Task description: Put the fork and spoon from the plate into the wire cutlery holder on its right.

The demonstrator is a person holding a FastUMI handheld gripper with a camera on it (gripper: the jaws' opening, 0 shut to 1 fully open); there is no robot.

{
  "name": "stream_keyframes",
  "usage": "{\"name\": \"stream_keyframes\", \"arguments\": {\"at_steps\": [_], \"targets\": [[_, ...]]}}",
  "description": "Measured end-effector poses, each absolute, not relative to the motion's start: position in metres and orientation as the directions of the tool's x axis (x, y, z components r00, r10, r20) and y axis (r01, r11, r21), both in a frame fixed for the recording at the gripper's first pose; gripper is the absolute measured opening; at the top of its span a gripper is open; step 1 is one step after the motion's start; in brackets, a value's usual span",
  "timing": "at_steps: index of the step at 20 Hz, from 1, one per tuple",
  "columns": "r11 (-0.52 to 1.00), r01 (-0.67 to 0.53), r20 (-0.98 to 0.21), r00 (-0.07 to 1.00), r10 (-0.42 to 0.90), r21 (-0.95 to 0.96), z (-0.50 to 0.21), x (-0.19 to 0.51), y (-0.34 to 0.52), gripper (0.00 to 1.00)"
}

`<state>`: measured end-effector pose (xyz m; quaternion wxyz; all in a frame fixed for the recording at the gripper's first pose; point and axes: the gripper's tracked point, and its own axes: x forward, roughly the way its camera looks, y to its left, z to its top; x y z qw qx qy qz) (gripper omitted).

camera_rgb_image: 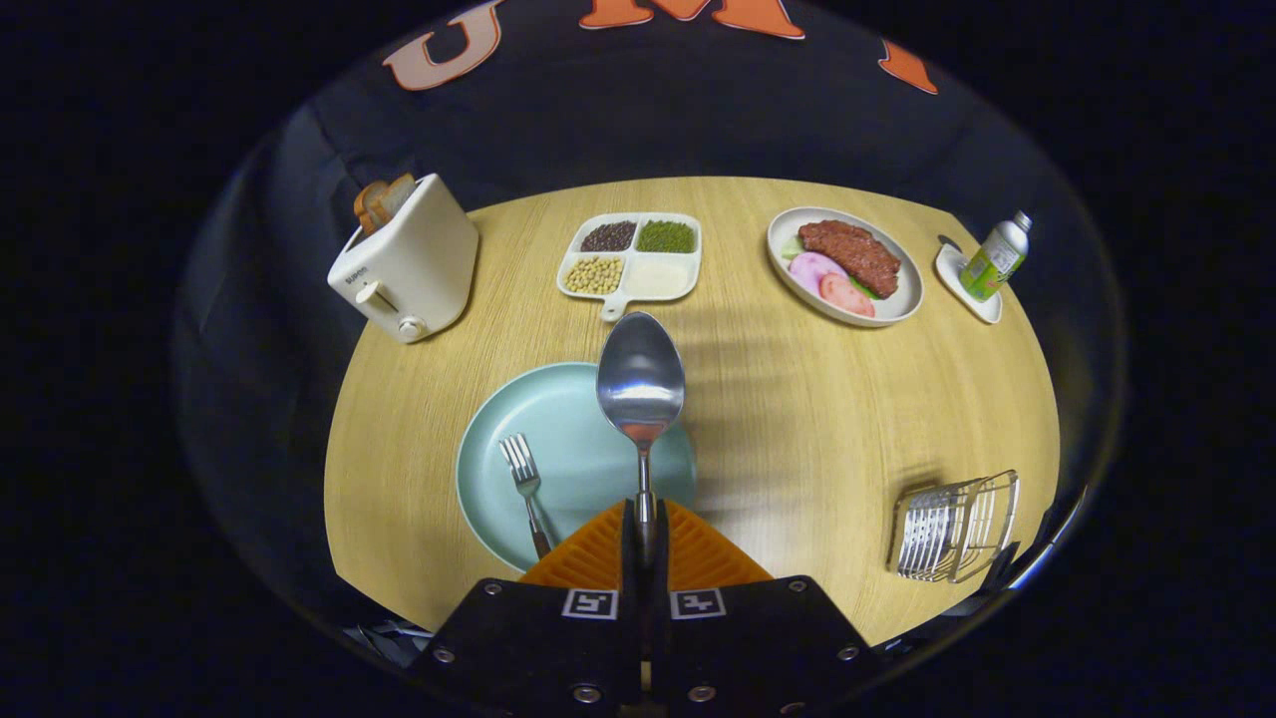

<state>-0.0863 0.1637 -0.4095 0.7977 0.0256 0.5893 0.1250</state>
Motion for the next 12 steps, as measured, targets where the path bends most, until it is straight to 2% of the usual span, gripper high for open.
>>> {"name": "stream_keyframes", "arguments": {"at_steps": [5, 12], "targets": [[0.987, -0.091, -0.913, 0.375, 0.16, 0.136, -0.378, -0.081, 0.094, 0.05], [0.997, 0.023, -0.901, 0.431, 0.053, 0.07, -0.359, -0.09, -0.007, 0.05]]}}
